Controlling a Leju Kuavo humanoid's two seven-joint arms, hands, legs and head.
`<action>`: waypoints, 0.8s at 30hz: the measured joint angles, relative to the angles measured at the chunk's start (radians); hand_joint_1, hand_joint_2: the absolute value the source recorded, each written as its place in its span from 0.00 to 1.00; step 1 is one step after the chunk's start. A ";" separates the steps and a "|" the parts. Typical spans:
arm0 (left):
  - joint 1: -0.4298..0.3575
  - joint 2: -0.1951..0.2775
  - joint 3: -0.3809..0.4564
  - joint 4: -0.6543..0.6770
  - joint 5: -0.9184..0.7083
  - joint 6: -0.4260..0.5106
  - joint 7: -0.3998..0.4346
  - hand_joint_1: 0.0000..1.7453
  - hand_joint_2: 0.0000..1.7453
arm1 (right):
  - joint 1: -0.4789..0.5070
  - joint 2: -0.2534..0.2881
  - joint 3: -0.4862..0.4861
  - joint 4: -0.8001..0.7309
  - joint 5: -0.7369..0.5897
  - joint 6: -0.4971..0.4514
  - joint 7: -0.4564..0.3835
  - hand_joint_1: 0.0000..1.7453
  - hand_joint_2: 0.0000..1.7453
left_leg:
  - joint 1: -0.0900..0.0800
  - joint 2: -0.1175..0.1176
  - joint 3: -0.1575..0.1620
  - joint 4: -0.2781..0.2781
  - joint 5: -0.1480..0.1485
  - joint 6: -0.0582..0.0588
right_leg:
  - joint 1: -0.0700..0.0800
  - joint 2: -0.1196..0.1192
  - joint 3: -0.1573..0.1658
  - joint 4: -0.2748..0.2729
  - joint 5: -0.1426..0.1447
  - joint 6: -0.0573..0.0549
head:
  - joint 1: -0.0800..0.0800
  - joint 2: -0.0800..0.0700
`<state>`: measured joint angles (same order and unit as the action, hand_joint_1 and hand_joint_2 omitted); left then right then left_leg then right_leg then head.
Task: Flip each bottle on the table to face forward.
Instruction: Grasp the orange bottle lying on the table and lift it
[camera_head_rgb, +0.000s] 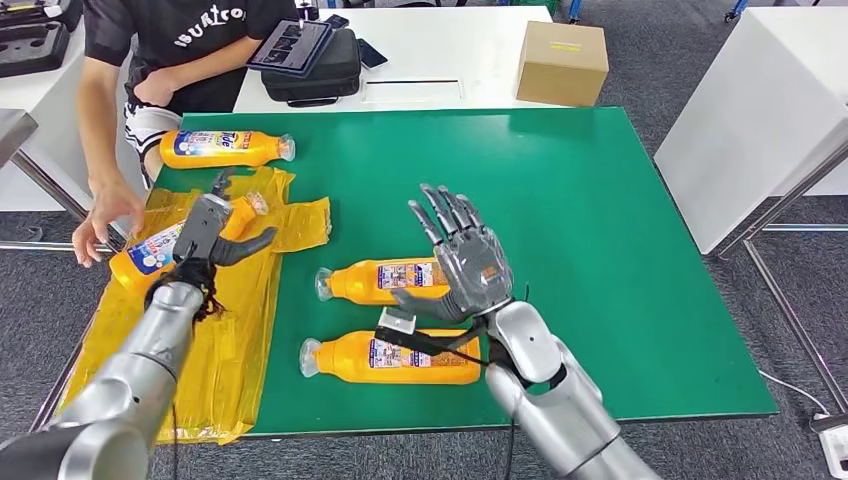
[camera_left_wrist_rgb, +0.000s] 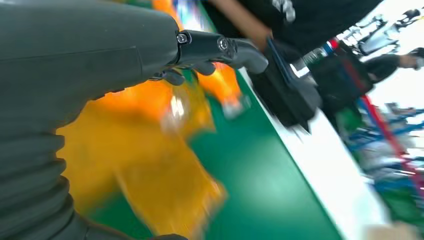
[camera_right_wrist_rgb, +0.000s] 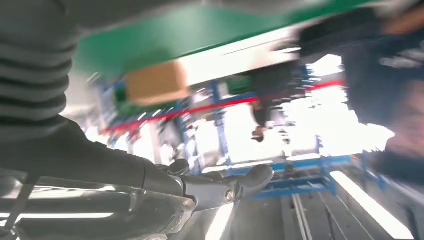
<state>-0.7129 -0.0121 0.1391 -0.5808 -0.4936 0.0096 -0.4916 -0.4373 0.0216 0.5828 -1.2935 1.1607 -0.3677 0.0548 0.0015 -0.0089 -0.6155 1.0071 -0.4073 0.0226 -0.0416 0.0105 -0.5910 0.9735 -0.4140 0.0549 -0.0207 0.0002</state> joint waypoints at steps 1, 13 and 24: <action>0.044 -0.016 -0.015 -0.052 0.050 -0.006 0.005 0.00 1.00 | -0.028 -0.001 -0.006 0.031 0.032 0.024 0.017 0.00 1.00 | 0.000 0.001 0.000 0.000 0.000 0.000 | 0.000 0.001 0.000 0.000 0.000 0.000 | 0.000 0.000; 0.312 -0.093 -0.198 -0.401 0.214 0.025 0.067 0.00 1.00 | -0.338 -0.001 -0.028 0.425 0.096 0.221 0.029 0.00 1.00 | 0.001 0.000 0.000 0.000 0.000 0.000 | 0.001 0.000 -0.001 0.000 0.001 0.001 | 0.000 0.000; 0.316 -0.108 -0.213 -0.416 0.226 0.016 0.071 0.00 1.00 | -0.465 0.066 -0.055 0.667 -0.095 0.390 -0.076 0.00 1.00 | 0.001 0.000 0.000 0.000 0.001 0.000 | 0.001 0.000 -0.001 0.000 0.001 0.001 | 0.000 0.000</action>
<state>-0.3973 -0.1197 -0.0740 -0.9964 -0.2675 0.0252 -0.4204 -0.9019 0.0872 0.5278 -0.6269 1.0656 0.0227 -0.0210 0.0023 -0.0091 -0.6158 1.0073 -0.4068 0.0228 -0.0409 0.0104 -0.5919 0.9734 -0.4132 0.0559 -0.0211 0.0000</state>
